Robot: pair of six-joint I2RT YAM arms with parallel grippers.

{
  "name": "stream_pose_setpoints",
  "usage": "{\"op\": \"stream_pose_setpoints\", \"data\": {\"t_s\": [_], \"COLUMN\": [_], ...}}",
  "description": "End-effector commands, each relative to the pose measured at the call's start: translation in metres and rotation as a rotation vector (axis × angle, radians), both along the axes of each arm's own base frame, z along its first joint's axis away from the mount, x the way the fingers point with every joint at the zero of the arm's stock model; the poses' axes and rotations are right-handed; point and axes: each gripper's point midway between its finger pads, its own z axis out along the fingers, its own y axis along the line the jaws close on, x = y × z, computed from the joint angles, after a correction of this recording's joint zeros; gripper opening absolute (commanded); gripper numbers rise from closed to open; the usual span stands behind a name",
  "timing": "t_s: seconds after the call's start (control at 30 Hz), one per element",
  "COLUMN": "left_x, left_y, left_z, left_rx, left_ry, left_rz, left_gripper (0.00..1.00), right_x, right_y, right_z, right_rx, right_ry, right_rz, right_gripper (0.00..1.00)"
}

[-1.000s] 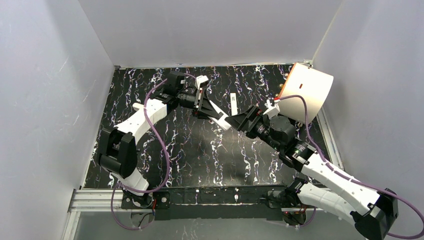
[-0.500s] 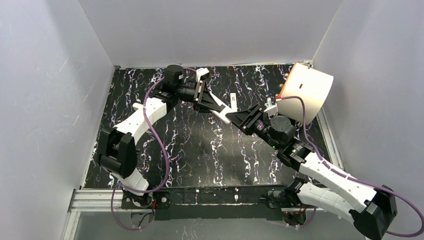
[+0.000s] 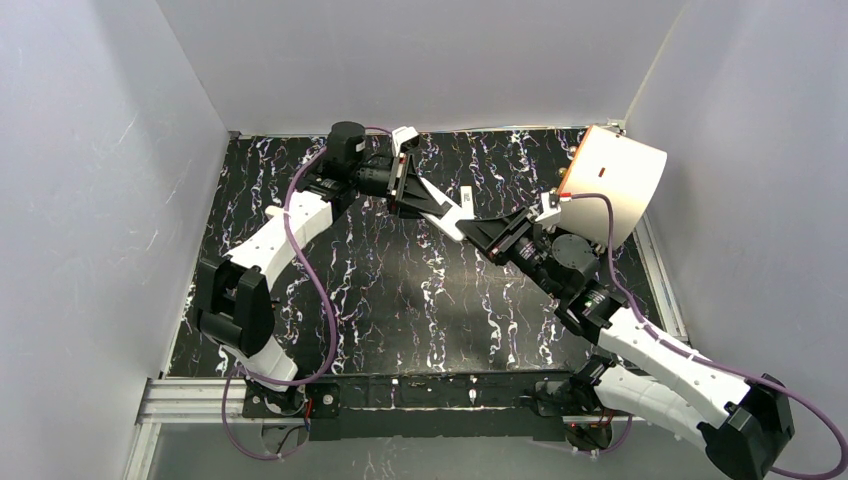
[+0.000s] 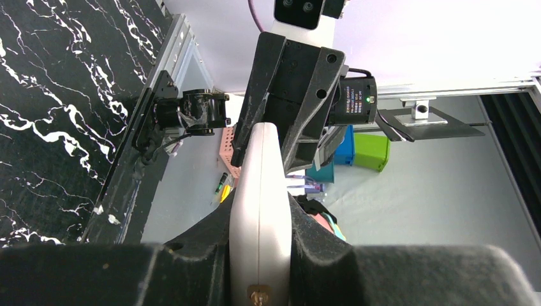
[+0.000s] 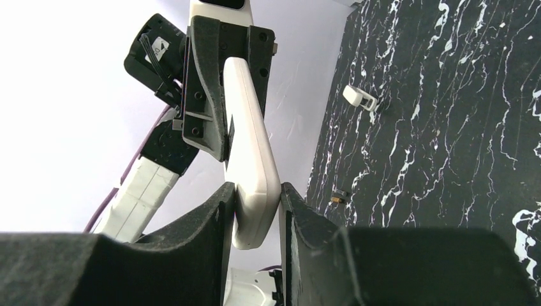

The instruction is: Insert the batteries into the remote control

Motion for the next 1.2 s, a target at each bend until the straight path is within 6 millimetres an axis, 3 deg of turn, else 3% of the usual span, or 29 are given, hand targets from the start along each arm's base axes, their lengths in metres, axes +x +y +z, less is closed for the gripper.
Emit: {"op": "stream_pose_setpoints", "data": {"t_s": [0.0, 0.2, 0.37, 0.53, 0.9, 1.17], "left_x": [-0.013, -0.017, -0.026, -0.038, -0.055, -0.034], "left_y": [0.008, 0.009, 0.006, 0.0, -0.005, 0.004], "left_z": [0.042, 0.046, 0.05, 0.054, 0.036, 0.052], "left_rx": [-0.054, -0.057, -0.055, -0.055, -0.035, -0.057], "left_ry": [-0.08, -0.085, -0.072, -0.068, -0.061, -0.148], "left_rz": [-0.019, -0.016, -0.017, -0.035, -0.053, 0.019], "left_gripper": [0.0, 0.0, 0.0, 0.0, 0.0, 0.0], "right_x": [-0.002, 0.003, 0.006, 0.011, 0.015, 0.021], "right_y": [0.008, 0.017, 0.031, 0.049, 0.089, 0.062], "right_z": [0.007, 0.003, 0.004, 0.019, 0.042, 0.053], "right_rx": [-0.016, -0.038, -0.036, -0.024, 0.039, -0.011], "right_ry": [-0.064, -0.056, -0.074, -0.133, -0.129, -0.179], "right_rz": [0.045, 0.063, 0.113, 0.169, 0.328, 0.23], "right_gripper": [0.36, 0.31, 0.19, 0.07, 0.05, 0.06]}}
